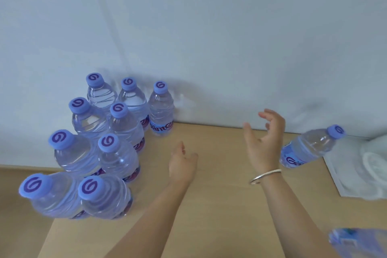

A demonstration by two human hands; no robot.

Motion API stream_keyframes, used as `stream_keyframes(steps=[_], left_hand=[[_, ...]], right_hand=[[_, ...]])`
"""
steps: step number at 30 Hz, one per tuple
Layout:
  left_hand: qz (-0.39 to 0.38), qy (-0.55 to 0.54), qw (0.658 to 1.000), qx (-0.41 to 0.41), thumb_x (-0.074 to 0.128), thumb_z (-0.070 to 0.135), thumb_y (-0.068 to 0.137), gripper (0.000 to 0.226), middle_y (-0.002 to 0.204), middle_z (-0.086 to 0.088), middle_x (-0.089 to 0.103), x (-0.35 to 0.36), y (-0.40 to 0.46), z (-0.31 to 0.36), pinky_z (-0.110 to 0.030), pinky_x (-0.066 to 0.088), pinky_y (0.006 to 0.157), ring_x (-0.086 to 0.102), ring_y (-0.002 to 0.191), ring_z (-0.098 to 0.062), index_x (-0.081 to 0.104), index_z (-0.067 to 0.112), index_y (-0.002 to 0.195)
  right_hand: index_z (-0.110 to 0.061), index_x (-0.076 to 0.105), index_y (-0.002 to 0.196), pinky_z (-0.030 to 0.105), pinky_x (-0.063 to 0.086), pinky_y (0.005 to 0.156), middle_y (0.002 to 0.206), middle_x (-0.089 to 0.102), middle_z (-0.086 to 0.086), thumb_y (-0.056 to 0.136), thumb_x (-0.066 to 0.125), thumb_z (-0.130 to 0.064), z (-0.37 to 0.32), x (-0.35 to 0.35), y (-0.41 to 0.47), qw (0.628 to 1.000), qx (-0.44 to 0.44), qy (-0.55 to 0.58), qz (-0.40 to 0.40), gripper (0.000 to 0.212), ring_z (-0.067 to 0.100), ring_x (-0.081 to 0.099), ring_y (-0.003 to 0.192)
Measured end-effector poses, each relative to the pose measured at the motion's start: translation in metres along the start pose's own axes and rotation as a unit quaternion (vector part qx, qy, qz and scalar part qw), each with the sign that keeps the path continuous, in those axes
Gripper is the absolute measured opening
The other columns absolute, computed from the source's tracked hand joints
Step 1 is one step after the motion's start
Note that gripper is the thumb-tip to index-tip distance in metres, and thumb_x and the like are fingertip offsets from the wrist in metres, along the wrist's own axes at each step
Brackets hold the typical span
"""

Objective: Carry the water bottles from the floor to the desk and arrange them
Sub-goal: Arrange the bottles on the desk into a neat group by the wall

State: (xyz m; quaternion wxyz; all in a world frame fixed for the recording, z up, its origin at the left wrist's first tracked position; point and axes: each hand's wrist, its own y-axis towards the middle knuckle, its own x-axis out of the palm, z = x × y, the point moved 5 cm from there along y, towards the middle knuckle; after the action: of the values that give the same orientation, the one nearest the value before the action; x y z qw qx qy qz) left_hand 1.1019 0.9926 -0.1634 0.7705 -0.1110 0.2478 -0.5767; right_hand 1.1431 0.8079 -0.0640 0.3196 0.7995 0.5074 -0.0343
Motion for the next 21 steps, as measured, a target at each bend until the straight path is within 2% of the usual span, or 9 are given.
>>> stream_keyframes(steps=[3, 6, 8, 10, 13, 15, 18, 20, 21], left_hand=[[-0.042, -0.006, 0.999, 0.020, 0.054, 0.004, 0.087, 0.055, 0.134, -0.011, 0.046, 0.022, -0.014, 0.006, -0.034, 0.038, 0.104, 0.047, 0.120, -0.020, 0.036, 0.006, 0.139], [-0.069, 0.012, 0.997, 0.046, 0.055, 0.003, 0.087, 0.056, 0.133, -0.011, 0.048, 0.036, -0.022, 0.014, -0.032, 0.040, 0.101, 0.049, 0.114, -0.018, 0.036, 0.004, 0.139], [-0.081, 0.032, 0.994, 0.064, 0.055, 0.004, 0.087, 0.054, 0.129, -0.008, 0.051, 0.042, -0.026, 0.019, -0.028, 0.042, 0.094, 0.051, 0.106, -0.015, 0.038, 0.006, 0.138], [-0.092, 0.043, 0.991, 0.082, 0.054, 0.005, 0.088, 0.051, 0.121, -0.005, 0.053, 0.046, -0.032, 0.022, -0.025, 0.043, 0.085, 0.052, 0.099, -0.013, 0.040, 0.008, 0.137], [-0.104, 0.052, 0.988, 0.097, 0.051, 0.005, 0.089, 0.049, 0.111, 0.001, 0.051, 0.048, -0.038, 0.022, -0.022, 0.042, 0.076, 0.052, 0.092, -0.011, 0.041, 0.010, 0.136], [-0.103, 0.054, 0.988, 0.097, 0.051, 0.005, 0.089, 0.049, 0.110, 0.001, 0.051, 0.044, -0.038, 0.021, -0.020, 0.043, 0.069, 0.053, 0.090, -0.011, 0.041, 0.011, 0.136], [-0.097, 0.054, 0.989, 0.099, 0.050, 0.005, 0.088, 0.048, 0.109, 0.001, 0.053, 0.038, -0.037, 0.020, -0.013, 0.041, 0.060, 0.053, 0.090, -0.012, 0.042, 0.012, 0.135], [-0.107, 0.060, 0.987, 0.108, 0.051, 0.004, 0.088, 0.047, 0.108, 0.001, 0.053, 0.036, -0.038, 0.021, -0.010, 0.041, 0.061, 0.053, 0.090, -0.012, 0.043, 0.011, 0.134], [-0.119, 0.068, 0.983, 0.119, 0.052, 0.004, 0.088, 0.048, 0.108, 0.001, 0.053, 0.037, -0.039, 0.022, -0.009, 0.041, 0.063, 0.052, 0.090, -0.011, 0.043, 0.011, 0.134]], right_hand=[[-0.003, 0.046, 0.109, 0.015, 0.022, 0.103, 0.129, 0.042, 0.025, 0.071, 0.063, -0.010, 0.030, -0.063, 0.003, 0.990, 0.024, -0.066, 0.120, 0.042, 0.025, 0.033, 0.123], [-0.011, 0.039, 0.119, 0.027, 0.021, 0.100, 0.133, 0.038, 0.027, 0.066, 0.067, -0.010, 0.059, -0.097, 0.005, 0.968, 0.075, -0.130, 0.201, 0.060, 0.028, 0.030, 0.125], [-0.006, 0.032, 0.136, 0.033, 0.024, 0.104, 0.140, 0.033, 0.021, 0.064, 0.080, -0.012, 0.086, -0.104, 0.011, 0.952, 0.201, -0.121, 0.198, 0.087, 0.033, 0.029, 0.132], [-0.012, 0.024, 0.143, 0.040, 0.032, 0.108, 0.144, 0.031, 0.012, 0.062, 0.085, -0.021, 0.109, -0.099, 0.015, 0.938, 0.301, -0.071, 0.158, 0.102, 0.028, 0.032, 0.132], [-0.018, 0.039, 0.127, 0.036, 0.052, 0.080, 0.127, 0.045, 0.002, 0.064, 0.078, -0.016, 0.122, -0.097, 0.024, 0.939, 0.314, -0.017, 0.140, 0.074, 0.018, 0.048, 0.103], [-0.016, 0.043, 0.116, 0.026, 0.051, 0.065, 0.116, 0.048, 0.003, 0.064, 0.071, -0.018, 0.124, -0.101, 0.028, 0.936, 0.321, -0.035, 0.141, 0.059, 0.022, 0.050, 0.092], [-0.023, 0.040, 0.122, 0.041, 0.053, 0.075, 0.123, 0.047, 0.001, 0.064, 0.075, -0.025, 0.125, -0.104, 0.028, 0.935, 0.329, -0.040, 0.127, 0.068, 0.027, 0.056, 0.100], [-0.021, 0.041, 0.122, 0.035, 0.048, 0.066, 0.119, 0.050, 0.001, 0.065, 0.077, -0.024, 0.117, -0.104, 0.024, 0.936, 0.326, -0.036, 0.128, 0.068, 0.027, 0.057, 0.100], [-0.017, 0.043, 0.120, 0.031, 0.043, 0.068, 0.115, 0.052, 0.002, 0.066, 0.077, -0.023, 0.111, -0.103, 0.023, 0.939, 0.321, -0.035, 0.122, 0.064, 0.027, 0.057, 0.100]])
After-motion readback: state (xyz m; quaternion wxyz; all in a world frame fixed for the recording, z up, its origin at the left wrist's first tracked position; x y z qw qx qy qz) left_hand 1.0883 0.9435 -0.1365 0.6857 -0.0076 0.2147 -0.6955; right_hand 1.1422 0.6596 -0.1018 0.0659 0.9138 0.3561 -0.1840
